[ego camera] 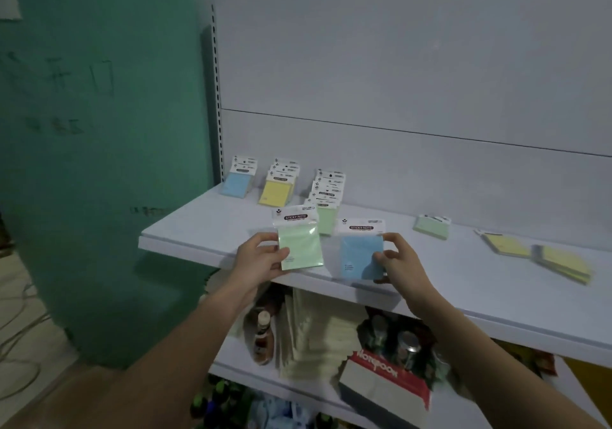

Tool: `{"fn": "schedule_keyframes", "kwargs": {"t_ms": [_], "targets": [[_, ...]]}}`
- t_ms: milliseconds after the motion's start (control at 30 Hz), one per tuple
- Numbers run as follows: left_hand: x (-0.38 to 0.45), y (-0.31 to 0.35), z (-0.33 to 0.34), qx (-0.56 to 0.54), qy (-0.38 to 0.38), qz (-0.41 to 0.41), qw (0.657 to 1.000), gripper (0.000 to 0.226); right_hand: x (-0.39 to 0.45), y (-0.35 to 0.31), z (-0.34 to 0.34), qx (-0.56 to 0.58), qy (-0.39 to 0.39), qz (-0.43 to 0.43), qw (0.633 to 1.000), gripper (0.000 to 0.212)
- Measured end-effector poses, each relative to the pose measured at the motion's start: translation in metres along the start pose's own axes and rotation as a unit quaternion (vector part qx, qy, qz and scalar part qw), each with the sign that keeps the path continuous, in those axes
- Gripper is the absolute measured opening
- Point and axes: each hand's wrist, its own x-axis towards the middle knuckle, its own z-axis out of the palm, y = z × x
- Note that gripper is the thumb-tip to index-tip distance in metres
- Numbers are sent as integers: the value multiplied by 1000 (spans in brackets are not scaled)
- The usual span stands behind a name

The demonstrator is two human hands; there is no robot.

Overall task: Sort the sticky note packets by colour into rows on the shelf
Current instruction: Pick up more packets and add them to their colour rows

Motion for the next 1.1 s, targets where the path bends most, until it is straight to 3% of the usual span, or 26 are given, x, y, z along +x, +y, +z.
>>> {"fn": "schedule_keyframes", "kwargs": {"t_ms": [167,400,600,700,767,967,1100], "targets": [[42,-1,5,15,-12,-16,1000,27,48,11,3,13,39,3,999,22],[95,2,20,134,-17,42,990,27,115,32,25,3,98,27,995,23],[149,-20,38,269,19,87,959,24,165,39,26,11,139,40,989,23],[163,-32,45,379,60,99,918,29,180,46,32,3,169,46,985,25],[165,-38,46,415,73,115,900,34,185,52,34,-3,175,36,984,25],[163,-37,48,436,82,133,886,45,187,57,32,7,164,26,986,27],[155,-37,53,518,35,146,842,84,185,56,32,11,149,24,988,28]]}}
